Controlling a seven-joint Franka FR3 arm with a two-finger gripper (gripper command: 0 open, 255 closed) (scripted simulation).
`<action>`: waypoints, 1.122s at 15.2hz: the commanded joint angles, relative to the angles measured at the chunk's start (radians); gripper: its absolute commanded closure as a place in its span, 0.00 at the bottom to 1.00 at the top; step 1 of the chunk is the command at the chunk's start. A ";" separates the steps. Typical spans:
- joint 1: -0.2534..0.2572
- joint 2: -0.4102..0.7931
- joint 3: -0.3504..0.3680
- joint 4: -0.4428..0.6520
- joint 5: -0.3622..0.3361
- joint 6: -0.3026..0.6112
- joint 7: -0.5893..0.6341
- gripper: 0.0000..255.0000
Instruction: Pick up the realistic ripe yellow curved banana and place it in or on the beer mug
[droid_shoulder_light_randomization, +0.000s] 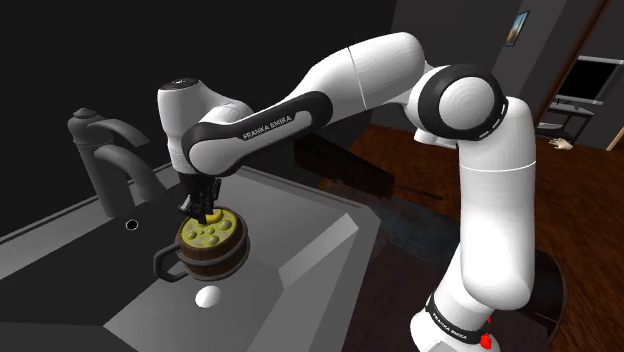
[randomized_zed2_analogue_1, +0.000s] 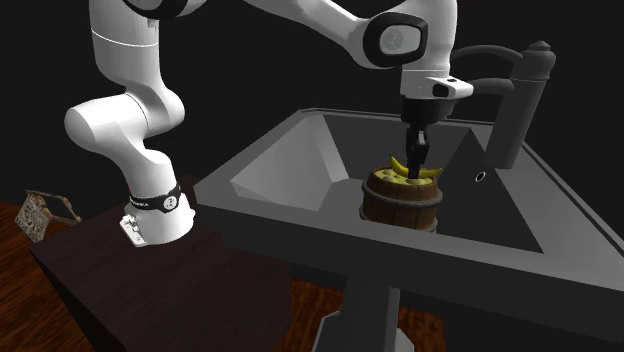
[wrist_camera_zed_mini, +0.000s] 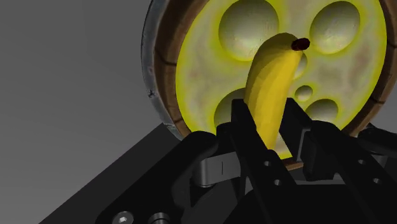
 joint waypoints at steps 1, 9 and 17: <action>0.000 0.002 -0.001 -0.001 -0.001 0.001 0.000 1.00; 0.000 0.002 0.000 -0.002 -0.001 0.002 0.001 0.00; 0.001 -0.040 0.014 0.068 0.029 -0.105 -0.019 0.00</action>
